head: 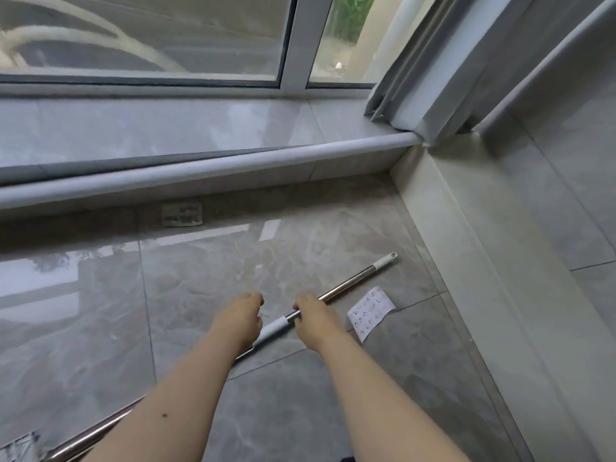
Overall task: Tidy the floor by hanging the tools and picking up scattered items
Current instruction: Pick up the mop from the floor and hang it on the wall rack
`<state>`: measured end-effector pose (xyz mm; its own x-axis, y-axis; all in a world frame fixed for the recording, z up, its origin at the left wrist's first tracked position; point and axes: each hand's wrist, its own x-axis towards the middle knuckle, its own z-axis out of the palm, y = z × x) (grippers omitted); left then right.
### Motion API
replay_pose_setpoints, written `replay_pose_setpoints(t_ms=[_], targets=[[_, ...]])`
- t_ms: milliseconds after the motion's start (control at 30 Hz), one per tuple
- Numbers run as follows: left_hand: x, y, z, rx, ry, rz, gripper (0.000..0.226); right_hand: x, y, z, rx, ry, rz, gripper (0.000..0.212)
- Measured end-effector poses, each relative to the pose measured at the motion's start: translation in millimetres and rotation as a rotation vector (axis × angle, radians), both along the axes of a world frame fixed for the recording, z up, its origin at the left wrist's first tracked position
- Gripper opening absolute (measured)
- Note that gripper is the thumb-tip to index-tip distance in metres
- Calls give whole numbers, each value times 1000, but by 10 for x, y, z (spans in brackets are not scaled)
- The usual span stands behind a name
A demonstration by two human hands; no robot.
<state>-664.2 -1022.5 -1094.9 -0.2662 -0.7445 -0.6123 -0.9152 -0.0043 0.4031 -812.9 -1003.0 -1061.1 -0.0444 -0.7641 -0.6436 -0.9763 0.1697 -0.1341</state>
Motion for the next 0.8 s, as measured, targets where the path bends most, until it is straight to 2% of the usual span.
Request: replay_pose_setpoints(t_ms=[167, 333, 433, 567, 667, 800], targets=[[-183, -52, -751, 2, 6, -60, 39, -131, -91, -795, -52, 11, -213, 29], [-388, -57, -1235, 11, -39, -161, 44, -217, -41, -1403, -208, -73, -673, 21], [-479, -7, -1369, -6, -61, -188, 46, -188, 11, -1618, -232, -139, -875, 16], [-539, 77, -1462, -21, -115, -230, 44, -126, -1, -1751, -222, -289, -1196, 39], [-596, 100, -1475, -50, -165, -225, 38, -94, -75, -1799, -206, -432, -1464, 45], [-605, 41, -1417, -40, -174, -221, 34, -178, -151, -1776, -181, -552, -1521, 37]])
